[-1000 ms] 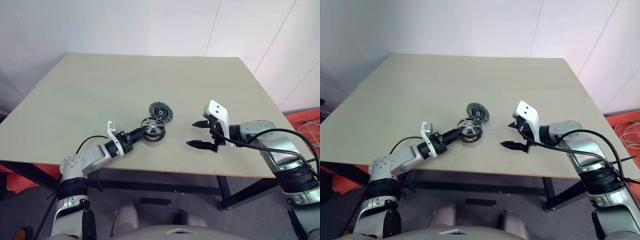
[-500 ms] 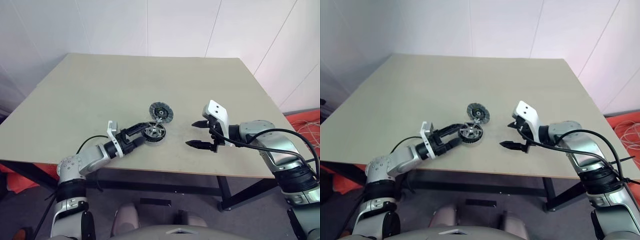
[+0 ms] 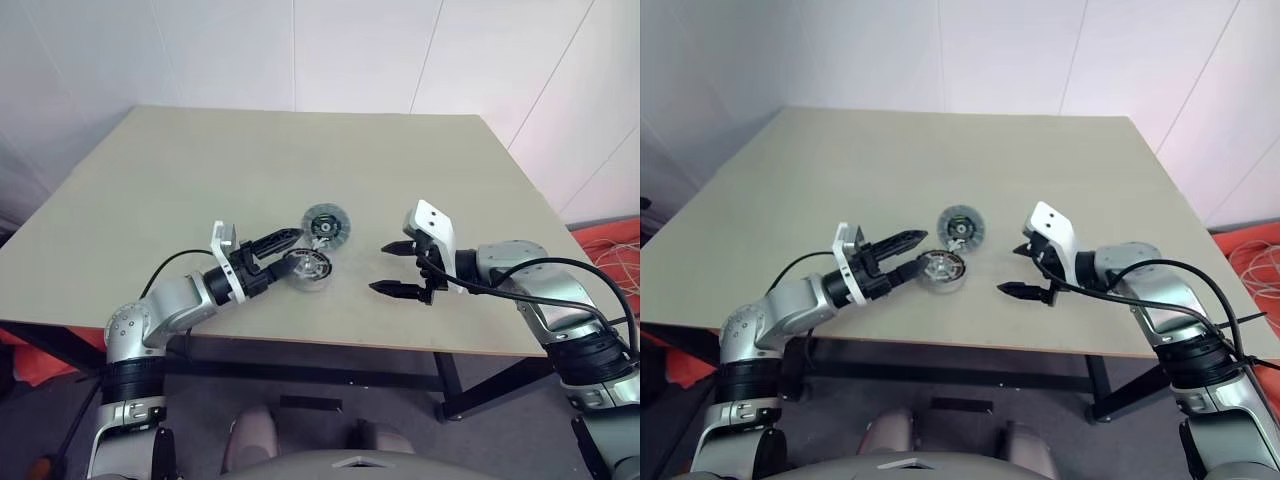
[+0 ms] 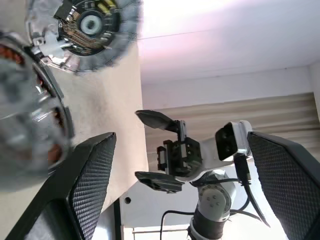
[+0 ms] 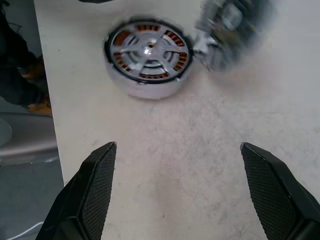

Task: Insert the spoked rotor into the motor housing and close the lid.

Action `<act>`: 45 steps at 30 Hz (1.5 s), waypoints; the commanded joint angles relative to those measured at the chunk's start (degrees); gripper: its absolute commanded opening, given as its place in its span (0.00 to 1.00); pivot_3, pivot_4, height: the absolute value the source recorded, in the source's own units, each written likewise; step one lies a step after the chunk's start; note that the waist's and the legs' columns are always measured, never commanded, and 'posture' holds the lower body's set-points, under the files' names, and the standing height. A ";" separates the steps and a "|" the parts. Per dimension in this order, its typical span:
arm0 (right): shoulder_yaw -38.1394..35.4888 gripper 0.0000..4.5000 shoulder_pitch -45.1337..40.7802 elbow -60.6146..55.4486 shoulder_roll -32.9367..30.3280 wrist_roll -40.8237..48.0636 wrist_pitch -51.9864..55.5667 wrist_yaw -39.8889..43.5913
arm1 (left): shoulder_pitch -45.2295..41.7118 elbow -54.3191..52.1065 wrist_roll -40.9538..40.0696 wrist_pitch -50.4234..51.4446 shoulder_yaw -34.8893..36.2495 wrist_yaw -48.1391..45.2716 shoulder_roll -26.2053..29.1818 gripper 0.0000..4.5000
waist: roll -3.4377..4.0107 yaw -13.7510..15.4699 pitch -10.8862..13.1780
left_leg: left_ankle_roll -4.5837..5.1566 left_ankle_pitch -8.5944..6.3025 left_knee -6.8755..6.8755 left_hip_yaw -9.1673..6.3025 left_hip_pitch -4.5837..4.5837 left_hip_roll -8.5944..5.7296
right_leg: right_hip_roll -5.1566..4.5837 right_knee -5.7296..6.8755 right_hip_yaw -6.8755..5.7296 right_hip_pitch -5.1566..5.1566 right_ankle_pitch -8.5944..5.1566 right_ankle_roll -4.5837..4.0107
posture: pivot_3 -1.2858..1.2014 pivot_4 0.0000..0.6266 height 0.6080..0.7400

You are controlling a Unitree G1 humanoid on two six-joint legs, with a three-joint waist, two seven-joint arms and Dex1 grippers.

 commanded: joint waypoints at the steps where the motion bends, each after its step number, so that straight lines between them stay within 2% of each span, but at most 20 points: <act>1: -0.50 1.00 -0.90 -1.43 -0.12 0.07 -0.69 0.09 | 1.87 -2.37 -1.51 0.00 -1.56 -0.60 2.41 0.99 | 0.00 -0.05 0.00 | 0.00 0.00 0.00 0.00 0.03 0.00 | 0.00 0.00 0.01 0.02 -0.02 0.03 | 0.52 0.00 1.00; 5: -0.82 1.00 -0.69 -1.65 -0.11 0.08 -0.62 -0.32 | 5.21 -4.79 -0.58 1.89 -2.50 -4.35 8.80 0.99 | 0.00 -0.12 0.00 | -0.01 0.01 -0.01 -0.02 0.03 0.03 | 0.03 0.02 0.01 0.00 -0.04 0.09 | 0.52 0.00 1.00; 7: -0.73 1.00 -0.78 -1.80 0.14 0.18 -0.39 -0.57 | 6.29 -6.43 2.38 2.59 -2.50 -7.80 12.26 0.99 | 0.01 -0.13 0.00 | -0.01 0.00 -0.02 -0.02 0.03 0.03 | 0.04 0.02 0.01 -0.02 -0.06 0.11 | 0.52 0.00 1.00; 10: -1.14 1.00 -1.44 -2.06 1.88 1.42 0.60 -1.53 | 6.98 -9.38 11.08 0.59 -1.05 -15.60 16.17 0.99 | 0.00 -0.10 0.00 | -0.01 0.00 -0.02 -0.02 0.04 -0.01 | 0.01 0.01 0.02 0.03 -0.08 0.13 | 0.52 0.00 1.00; 12: -2.05 1.00 -2.78 -2.55 5.17 3.43 2.59 -3.46 | 6.37 -9.76 19.25 -4.07 1.30 -21.51 19.26 0.99 | 0.00 -0.28 0.00 | 0.00 0.00 -0.02 -0.03 0.08 0.00 | 0.01 0.01 0.03 0.04 -0.08 0.14 | 0.52 0.00 1.00; 15: -2.29 0.85 -3.23 -3.60 8.17 5.24 4.76 -4.87 | 5.56 -9.98 31.21 -10.48 1.60 -28.80 23.06 1.00 | 0.00 -0.44 0.01 | -0.01 0.00 -0.07 -0.07 0.15 0.09 | 0.06 0.06 0.04 0.01 -0.08 0.14 | 0.52 0.00 1.00; 20: 1.06 0.46 -2.71 -5.48 12.11 5.37 5.99 -7.18 | 3.39 -6.49 44.93 -19.26 2.24 -39.34 27.36 1.00 | 0.00 -0.29 0.01 | -0.01 0.00 -0.15 -0.10 0.19 0.02 | 0.01 -0.01 0.06 0.05 -0.08 0.14 | 0.52 0.00 1.00; 26: 5.79 0.01 -6.83 0.22 19.80 -0.51 1.82 -13.30 | 0.15 -0.77 63.68 -35.50 -0.34 -49.68 28.01 1.00 | 0.00 -0.54 0.01 | -0.09 0.05 -0.19 -0.16 0.20 0.05 | 0.01 0.04 0.06 0.02 -0.07 0.12 | 0.52 0.00 1.00; 29: 7.27 0.01 -8.14 4.02 22.58 -2.80 -1.27 -14.58 | -1.10 1.31 69.41 -39.62 -1.52 -52.78 27.71 1.00 | 0.00 -0.62 0.01 | -0.11 0.05 -0.19 -0.21 0.26 0.04 | -0.01 0.10 0.08 0.02 -0.07 0.11 | 0.52 0.00 1.00; 39: 9.89 0.01 -8.81 13.27 26.99 -7.81 -7.45 -15.19 | 0.72 2.63 79.53 -50.00 -2.05 -64.00 27.93 1.00 | -0.02 -0.74 0.00 | -0.12 0.05 -0.21 -0.20 0.01 0.04 | -0.02 0.14 0.08 -0.23 0.15 -0.29 | 0.52 0.00 1.00; 45: 11.72 0.01 -8.22 20.01 26.56 -9.93 -7.93 -12.68 | 2.74 -0.40 79.34 -49.08 -2.53 -67.40 25.88 1.00 | -0.02 -0.92 0.00 | -0.11 0.05 -0.21 -0.16 0.09 0.01 | -0.08 0.17 0.10 -0.19 0.15 -0.29 | 0.52 0.00 1.00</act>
